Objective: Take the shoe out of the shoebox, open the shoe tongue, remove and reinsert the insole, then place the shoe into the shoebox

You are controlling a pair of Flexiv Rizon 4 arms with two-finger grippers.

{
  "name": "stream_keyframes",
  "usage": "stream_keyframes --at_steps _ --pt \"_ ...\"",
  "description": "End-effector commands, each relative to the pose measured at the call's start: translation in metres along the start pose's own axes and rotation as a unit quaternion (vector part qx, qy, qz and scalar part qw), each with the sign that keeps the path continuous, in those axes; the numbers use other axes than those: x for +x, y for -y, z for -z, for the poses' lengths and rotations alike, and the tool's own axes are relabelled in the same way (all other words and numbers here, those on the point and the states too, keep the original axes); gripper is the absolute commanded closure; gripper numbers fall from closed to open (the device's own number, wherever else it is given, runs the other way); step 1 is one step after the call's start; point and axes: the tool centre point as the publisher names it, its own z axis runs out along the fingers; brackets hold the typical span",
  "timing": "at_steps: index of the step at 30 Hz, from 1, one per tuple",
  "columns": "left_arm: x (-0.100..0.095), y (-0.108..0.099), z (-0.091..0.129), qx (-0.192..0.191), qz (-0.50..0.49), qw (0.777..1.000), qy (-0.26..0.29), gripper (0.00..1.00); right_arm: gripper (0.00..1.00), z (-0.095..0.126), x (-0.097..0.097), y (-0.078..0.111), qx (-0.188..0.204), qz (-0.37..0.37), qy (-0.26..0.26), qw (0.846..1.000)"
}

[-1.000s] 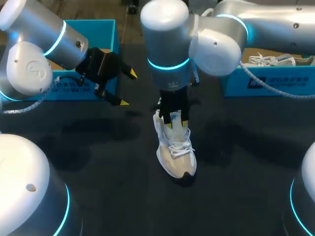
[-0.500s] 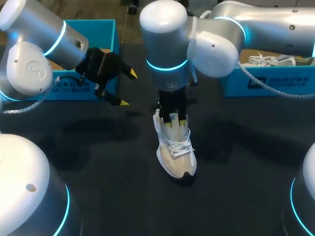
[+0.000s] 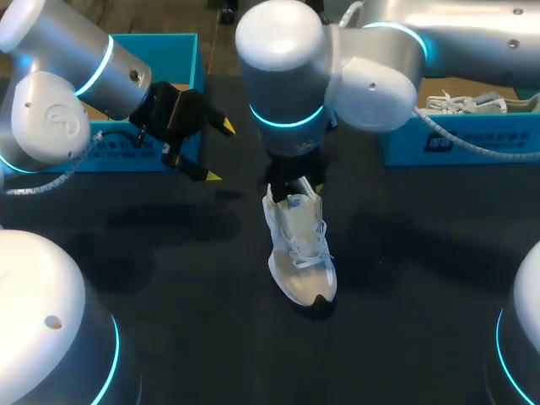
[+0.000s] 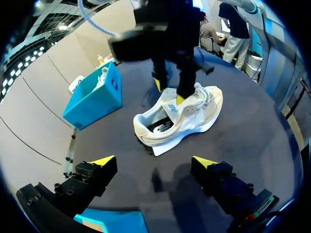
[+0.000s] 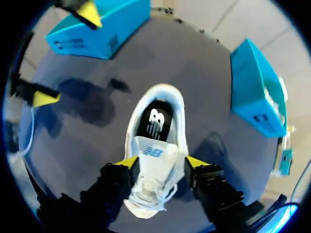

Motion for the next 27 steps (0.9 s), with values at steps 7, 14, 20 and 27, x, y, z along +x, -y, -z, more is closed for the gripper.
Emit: stream_keyframes --at_steps 7,14,20,27 --pt "0.001 0.0 0.001 -0.001 0.0 1.0 0.001 0.0 0.0 0.027 -0.022 -0.016 -0.034 0.195 -0.006 0.98" --pt "0.001 0.0 0.001 -0.001 0.0 1.0 0.001 0.0 0.0 0.037 -0.025 -0.026 -0.033 0.311 0.021 0.95" --pt "0.001 0.0 0.001 -0.001 0.0 1.0 0.001 0.0 0.0 0.038 -0.026 -0.039 -0.054 0.355 0.031 0.933" --pt "0.001 0.0 0.001 -0.001 0.0 1.0 0.001 0.0 0.0 0.027 -0.025 -0.055 -0.066 0.382 0.014 0.921"
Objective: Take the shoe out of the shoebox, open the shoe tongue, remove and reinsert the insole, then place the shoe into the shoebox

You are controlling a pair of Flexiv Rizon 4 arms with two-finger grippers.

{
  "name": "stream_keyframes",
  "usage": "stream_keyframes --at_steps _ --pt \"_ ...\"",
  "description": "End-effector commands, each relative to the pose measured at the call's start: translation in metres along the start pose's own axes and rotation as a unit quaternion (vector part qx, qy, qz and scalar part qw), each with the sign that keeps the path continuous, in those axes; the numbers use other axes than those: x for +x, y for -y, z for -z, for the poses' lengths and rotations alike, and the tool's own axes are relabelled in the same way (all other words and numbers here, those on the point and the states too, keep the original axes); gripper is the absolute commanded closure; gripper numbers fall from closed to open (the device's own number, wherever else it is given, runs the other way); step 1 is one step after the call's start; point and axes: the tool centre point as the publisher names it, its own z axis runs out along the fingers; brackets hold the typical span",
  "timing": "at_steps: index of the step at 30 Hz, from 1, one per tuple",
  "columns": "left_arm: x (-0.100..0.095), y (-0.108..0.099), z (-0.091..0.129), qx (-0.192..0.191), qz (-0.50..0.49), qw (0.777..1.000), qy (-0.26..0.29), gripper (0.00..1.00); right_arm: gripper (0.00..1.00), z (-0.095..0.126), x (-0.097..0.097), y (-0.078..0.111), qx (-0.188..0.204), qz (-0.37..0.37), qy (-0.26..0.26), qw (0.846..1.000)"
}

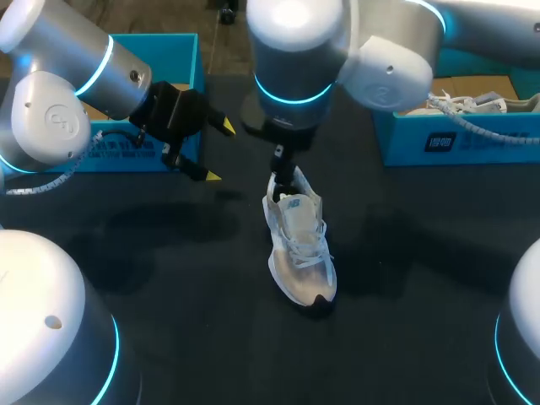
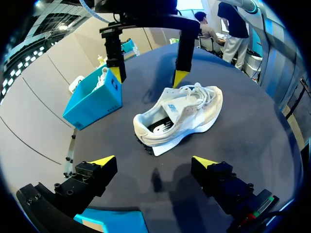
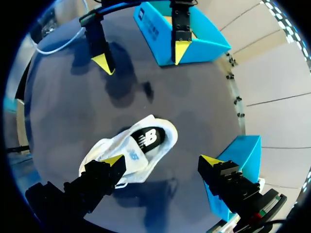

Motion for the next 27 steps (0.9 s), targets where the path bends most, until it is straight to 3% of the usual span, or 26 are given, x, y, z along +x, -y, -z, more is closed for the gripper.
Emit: stream_keyframes --at_steps 1,12,27 --pt "0.001 0.0 0.001 -0.001 0.0 1.0 0.001 0.0 0.0 -0.014 -0.009 -0.004 -0.004 0.012 -0.011 1.0" --pt "0.001 0.0 0.001 -0.001 0.0 1.0 0.001 0.0 0.0 -0.044 -0.016 -0.016 -0.027 0.029 -0.037 0.999" --pt "0.001 0.0 0.001 -0.001 0.0 1.0 0.001 0.0 0.0 -0.089 -0.018 -0.028 -0.004 0.122 -0.068 0.99"
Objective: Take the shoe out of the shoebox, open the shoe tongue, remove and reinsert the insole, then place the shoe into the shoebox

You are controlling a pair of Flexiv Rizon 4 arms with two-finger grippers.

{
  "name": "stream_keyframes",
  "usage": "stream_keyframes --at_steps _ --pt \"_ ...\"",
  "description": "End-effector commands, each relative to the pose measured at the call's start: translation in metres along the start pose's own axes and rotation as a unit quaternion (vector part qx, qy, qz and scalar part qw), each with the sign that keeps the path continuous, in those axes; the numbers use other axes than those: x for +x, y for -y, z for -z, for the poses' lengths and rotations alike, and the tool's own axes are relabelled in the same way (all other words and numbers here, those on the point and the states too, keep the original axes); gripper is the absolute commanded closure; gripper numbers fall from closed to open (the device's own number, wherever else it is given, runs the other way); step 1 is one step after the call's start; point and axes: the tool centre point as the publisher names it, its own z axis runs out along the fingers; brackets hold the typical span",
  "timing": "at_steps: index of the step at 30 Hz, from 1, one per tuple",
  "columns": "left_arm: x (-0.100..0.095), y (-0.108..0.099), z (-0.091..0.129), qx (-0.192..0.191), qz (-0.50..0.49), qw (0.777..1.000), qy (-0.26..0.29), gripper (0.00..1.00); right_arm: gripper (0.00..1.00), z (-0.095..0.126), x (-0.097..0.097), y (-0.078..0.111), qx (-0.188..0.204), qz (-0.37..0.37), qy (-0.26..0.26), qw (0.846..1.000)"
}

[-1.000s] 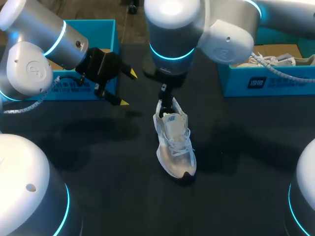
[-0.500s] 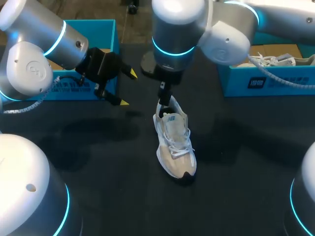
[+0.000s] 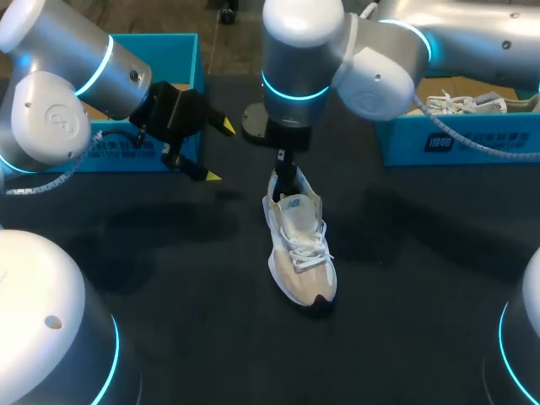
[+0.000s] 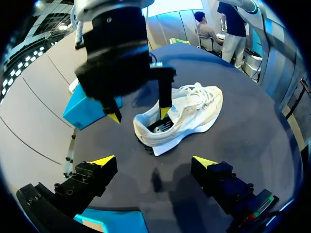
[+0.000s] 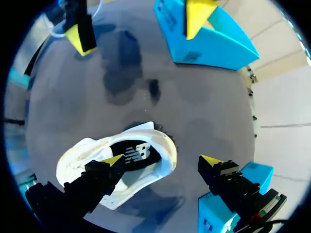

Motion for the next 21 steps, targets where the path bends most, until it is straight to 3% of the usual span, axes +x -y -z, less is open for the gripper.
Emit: stream_keyframes --at_steps 1,18,21 --pt "0.001 0.0 0.001 -0.001 0.0 1.0 0.001 0.0 0.0 -0.011 -0.006 -0.01 0.01 0.021 -0.01 1.0" --pt "0.001 0.0 0.001 -0.001 0.0 1.0 0.001 0.0 0.0 -0.035 -0.018 -0.003 0.024 0.058 0.009 0.998" --pt "0.001 0.0 0.001 -0.001 0.0 1.0 0.001 0.0 0.17 -0.037 -0.019 0.0 0.024 0.049 0.013 0.998"
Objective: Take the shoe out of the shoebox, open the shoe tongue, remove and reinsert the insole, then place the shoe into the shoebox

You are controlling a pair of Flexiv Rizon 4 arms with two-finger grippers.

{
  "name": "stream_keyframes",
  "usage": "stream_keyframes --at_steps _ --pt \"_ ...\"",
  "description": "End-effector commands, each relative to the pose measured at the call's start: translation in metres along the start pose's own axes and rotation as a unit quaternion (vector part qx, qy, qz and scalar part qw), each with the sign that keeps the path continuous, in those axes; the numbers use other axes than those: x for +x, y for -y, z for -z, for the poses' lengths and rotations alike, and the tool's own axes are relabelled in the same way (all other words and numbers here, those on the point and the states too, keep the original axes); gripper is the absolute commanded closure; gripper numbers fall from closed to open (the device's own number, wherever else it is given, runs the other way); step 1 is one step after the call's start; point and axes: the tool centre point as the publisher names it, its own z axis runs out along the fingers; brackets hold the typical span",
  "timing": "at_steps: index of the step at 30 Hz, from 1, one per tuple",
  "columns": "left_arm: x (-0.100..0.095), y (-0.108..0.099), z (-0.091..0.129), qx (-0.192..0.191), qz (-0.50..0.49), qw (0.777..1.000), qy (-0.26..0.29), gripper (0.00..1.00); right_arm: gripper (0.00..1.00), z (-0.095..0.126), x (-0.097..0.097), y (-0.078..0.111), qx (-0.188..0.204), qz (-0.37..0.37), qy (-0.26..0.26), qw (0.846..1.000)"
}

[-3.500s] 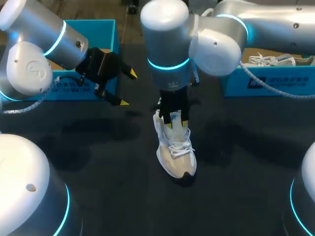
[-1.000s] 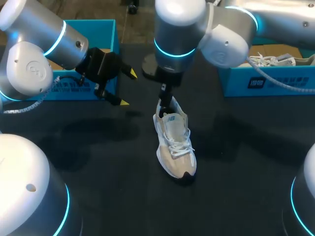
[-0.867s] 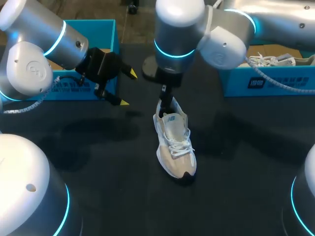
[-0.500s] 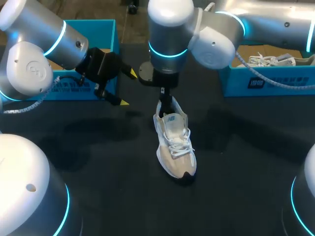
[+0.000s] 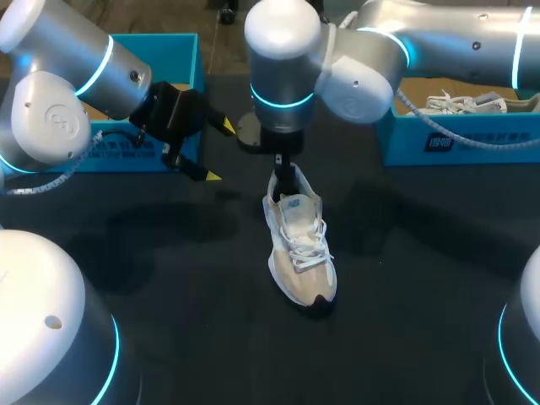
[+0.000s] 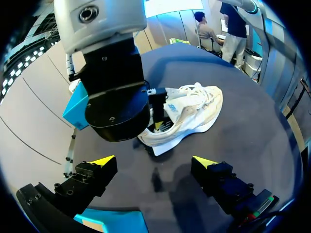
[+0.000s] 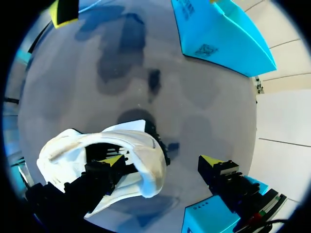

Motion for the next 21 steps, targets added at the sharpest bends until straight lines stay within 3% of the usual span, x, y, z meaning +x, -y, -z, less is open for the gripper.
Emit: stream_keyframes --at_steps 1,5,12,16,17,19,21 --pt "0.001 0.0 0.001 -0.001 0.0 1.0 0.001 0.0 0.17 -0.004 -0.001 0.003 -0.003 -0.009 0.004 1.0" --pt "0.001 0.0 0.001 -0.001 0.0 1.0 0.001 0.0 0.29 -0.012 -0.001 0.003 -0.006 -0.014 0.001 1.0" --pt "0.001 0.0 0.001 -0.001 0.0 1.0 0.001 0.0 0.2 -0.024 0.003 0.004 -0.006 -0.016 -0.016 1.0" --pt "0.001 0.0 0.001 -0.001 0.0 1.0 0.001 0.0 0.21 -0.029 0.002 0.003 -0.008 -0.018 -0.022 1.0" --pt "0.001 0.0 0.001 -0.001 0.0 1.0 0.001 0.0 0.35 -0.03 0.001 0.002 -0.006 -0.015 -0.024 1.0" --pt "0.001 0.0 0.001 -0.001 0.0 1.0 0.001 0.0 0.49 -0.032 0.002 0.0 -0.005 -0.013 -0.028 1.0" --pt "0.001 0.0 0.001 -0.001 0.0 1.0 0.001 0.0 0.54 -0.034 0.004 0.001 -0.001 -0.014 -0.033 0.999"
